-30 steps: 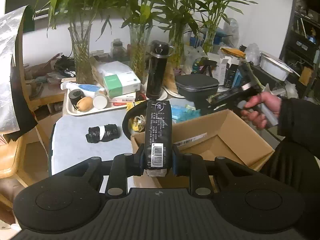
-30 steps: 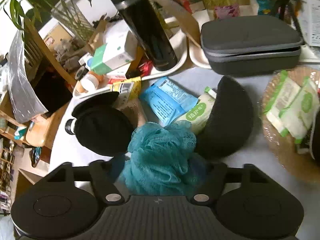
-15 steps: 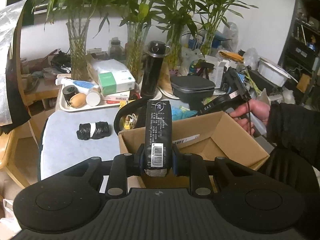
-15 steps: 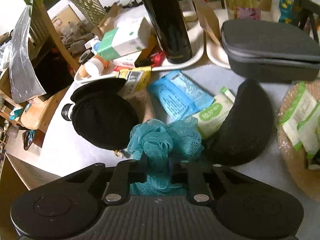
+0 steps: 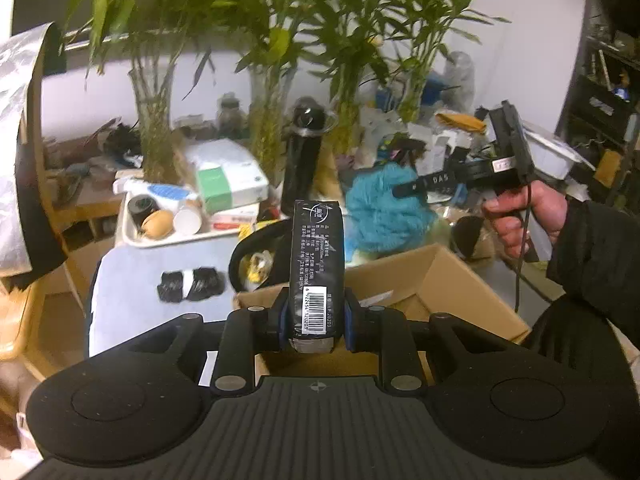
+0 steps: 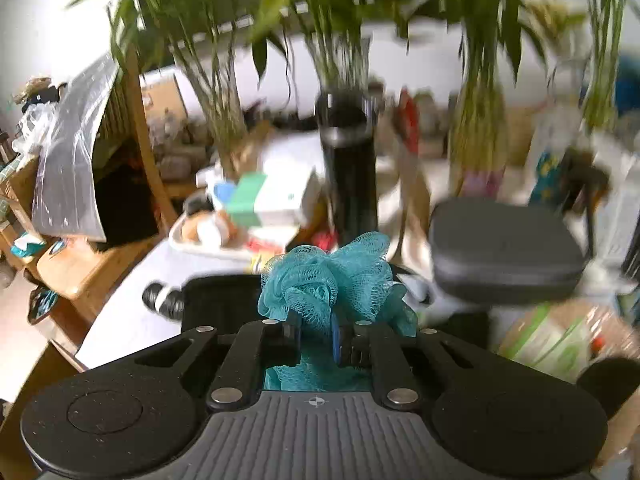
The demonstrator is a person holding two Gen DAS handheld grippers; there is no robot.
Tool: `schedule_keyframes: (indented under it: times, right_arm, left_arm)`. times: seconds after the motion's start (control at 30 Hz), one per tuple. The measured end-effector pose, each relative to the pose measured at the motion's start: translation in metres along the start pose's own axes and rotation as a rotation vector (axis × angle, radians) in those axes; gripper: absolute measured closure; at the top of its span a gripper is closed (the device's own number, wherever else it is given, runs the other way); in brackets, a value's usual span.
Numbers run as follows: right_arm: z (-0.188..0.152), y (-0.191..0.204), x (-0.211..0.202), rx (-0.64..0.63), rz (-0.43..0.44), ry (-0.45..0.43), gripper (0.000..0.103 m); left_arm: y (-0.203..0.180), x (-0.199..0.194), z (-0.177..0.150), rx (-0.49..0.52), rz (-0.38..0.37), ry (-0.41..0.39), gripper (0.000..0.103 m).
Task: Organize soft objects
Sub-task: 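Lift the teal pouf with the right tool and carry it over the cardboard box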
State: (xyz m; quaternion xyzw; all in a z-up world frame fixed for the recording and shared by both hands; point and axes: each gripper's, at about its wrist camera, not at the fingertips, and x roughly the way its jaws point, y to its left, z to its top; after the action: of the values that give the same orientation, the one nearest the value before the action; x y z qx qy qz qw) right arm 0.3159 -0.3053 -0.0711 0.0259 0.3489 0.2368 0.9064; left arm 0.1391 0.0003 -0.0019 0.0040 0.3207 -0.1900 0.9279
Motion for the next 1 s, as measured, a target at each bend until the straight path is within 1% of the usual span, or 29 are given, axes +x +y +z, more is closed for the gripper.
schedule_keyframes:
  times: [0.1,0.2,0.33,0.5,0.63,0.77,1.0]
  right_arm:
    - [0.011,0.007,-0.029,-0.026,-0.006,-0.048,0.087]
    - [0.016,0.019,-0.057,-0.056,-0.007,-0.076,0.087]
    - [0.015,0.035,-0.088,-0.081,0.008,-0.089,0.087]
    - [0.010,0.053,-0.120,-0.098,0.050,-0.095,0.087]
    - [0.004,0.069,-0.137,-0.124,0.089,-0.083,0.087]
    - [-0.003,0.084,-0.148,-0.143,0.135,-0.055,0.087]
    - [-0.026,0.101,-0.146,-0.159,0.178,0.034,0.087]
  left_arm:
    - [-0.009,-0.002,0.006,0.022,0.018,0.001,0.079]
    - [-0.017,-0.002,0.012,0.032,0.037,0.024,0.079]
    - [-0.025,0.002,0.019,0.042,0.056,0.076,0.079]
    - [-0.033,0.008,0.022,0.059,0.086,0.145,0.079]
    - [-0.037,0.010,0.021,0.077,0.105,0.184,0.079]
    - [-0.039,0.012,0.018,0.089,0.118,0.218,0.079]
    - [-0.041,0.020,0.012,0.097,0.113,0.268,0.079]
